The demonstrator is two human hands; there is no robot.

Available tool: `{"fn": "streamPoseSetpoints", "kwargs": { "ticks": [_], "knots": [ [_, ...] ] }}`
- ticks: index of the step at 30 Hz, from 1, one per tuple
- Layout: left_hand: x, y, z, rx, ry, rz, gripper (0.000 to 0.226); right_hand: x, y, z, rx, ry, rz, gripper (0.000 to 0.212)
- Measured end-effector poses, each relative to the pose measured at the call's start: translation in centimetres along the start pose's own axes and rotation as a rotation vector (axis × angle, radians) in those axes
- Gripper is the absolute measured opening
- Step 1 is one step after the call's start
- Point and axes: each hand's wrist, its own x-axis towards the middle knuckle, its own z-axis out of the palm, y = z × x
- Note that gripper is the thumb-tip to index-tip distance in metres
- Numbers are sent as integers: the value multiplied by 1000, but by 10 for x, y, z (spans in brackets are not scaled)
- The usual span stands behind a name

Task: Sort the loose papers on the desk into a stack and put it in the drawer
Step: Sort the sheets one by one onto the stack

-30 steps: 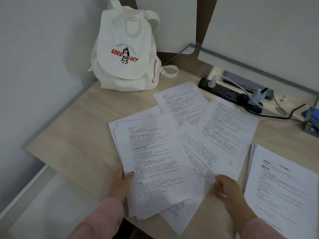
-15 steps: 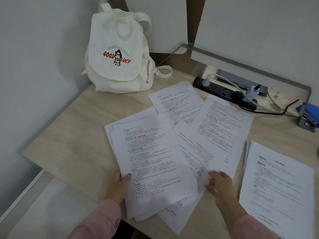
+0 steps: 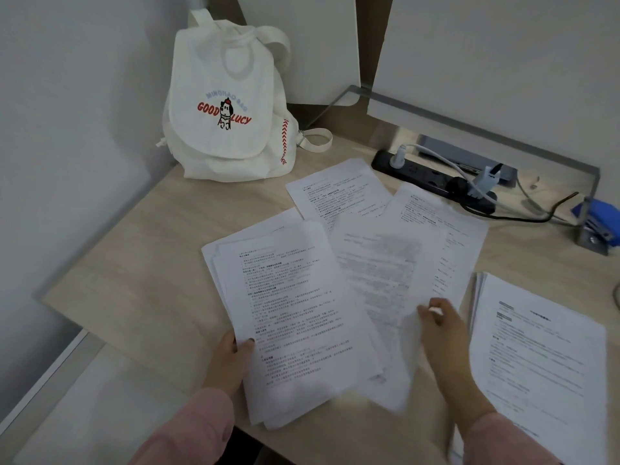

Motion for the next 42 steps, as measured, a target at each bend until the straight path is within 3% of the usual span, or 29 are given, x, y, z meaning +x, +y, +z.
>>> {"fn": "streamPoseSetpoints", "kwargs": {
  "ticks": [3, 5, 8, 11, 14, 19, 23, 25, 29, 33, 36, 39, 42],
  "knots": [
    [-1, 0, 1, -3, 3, -12, 33, 12, -27, -23, 139, 191, -69, 7],
    [-2, 2, 1, -11, -4, -24, 34, 14, -47, -38, 393, 247, -49, 6],
    [-4, 5, 2, -18, -7, -34, 35, 10, -63, -45, 766, 180, 54, 14],
    [-8, 6, 2, -49, -16, -36, 35, -3, -57, -25, 859, 18, 183, 15],
    [-8, 7, 3, -110, -31, -56, 35, -25, -35, 9, 841, -134, 335, 6],
    [-6, 14, 9, -388, -119, -185, 40, -56, -9, 57, 817, -368, 595, 21],
    [-7, 18, 15, -248, -99, -71, 49, -67, -4, 68, 688, -685, 647, 45],
    [-9, 19, 18, -197, -51, -22, 42, -69, -3, 64, 595, -769, 624, 38],
    [-4, 14, 22, -197, 20, -26, 29, -60, 7, 48, 605, -744, 589, 29],
    [3, 9, 21, -139, 38, -37, 14, -31, 18, 18, 735, -440, 582, 12],
    [4, 9, 21, -159, 67, -22, 19, -13, 27, 0, 583, -357, 539, 10],
    [1, 14, 25, -218, 72, -3, 23, -21, 31, 3, 327, -504, 572, 12],
    [2, 13, 28, -209, 74, -8, 43, -46, 20, 15, 60, -838, 531, 16]
  ]
}}
